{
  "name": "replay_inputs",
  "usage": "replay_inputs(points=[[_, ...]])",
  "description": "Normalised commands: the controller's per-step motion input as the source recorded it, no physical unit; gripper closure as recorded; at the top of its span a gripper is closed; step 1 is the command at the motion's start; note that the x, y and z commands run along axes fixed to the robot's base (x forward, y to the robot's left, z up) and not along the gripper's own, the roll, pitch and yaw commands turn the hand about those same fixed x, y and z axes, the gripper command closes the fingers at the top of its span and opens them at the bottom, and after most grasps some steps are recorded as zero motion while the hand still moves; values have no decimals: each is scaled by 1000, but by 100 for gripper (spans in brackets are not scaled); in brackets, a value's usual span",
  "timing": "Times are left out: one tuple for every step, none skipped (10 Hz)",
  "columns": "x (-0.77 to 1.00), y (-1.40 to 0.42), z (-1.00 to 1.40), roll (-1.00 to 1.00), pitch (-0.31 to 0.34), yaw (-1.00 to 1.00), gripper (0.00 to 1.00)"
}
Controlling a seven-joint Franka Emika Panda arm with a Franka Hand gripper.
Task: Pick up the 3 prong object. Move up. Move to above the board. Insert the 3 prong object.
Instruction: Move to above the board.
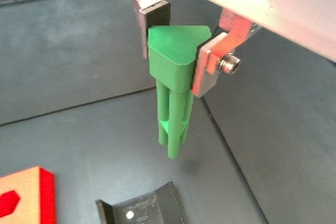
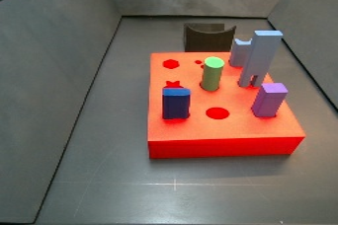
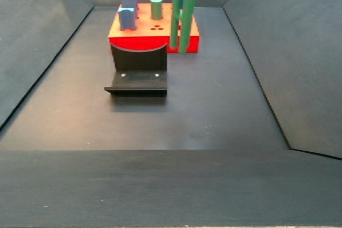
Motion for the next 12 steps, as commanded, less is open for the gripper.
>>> replay_inputs(points=[[60, -53, 745, 84, 108, 27, 100], [35, -37, 593, 83, 103, 27, 100], [20, -26, 384, 84, 100, 29, 100], [15, -20, 226, 81, 101, 28, 100], [-65, -1000, 23, 97, 169, -1000, 100], [-64, -1000, 16, 102, 161, -1000, 100], [-71, -1000, 20, 116, 143, -1000, 100], [-75, -1000, 19, 76, 119, -1000, 100], [-75, -1000, 20, 75, 117, -1000, 100], [-75, -1000, 22, 76, 107, -842, 100], [-78, -1000, 23, 37, 82, -600, 100], [-79, -1000, 26, 14, 43, -307, 100]])
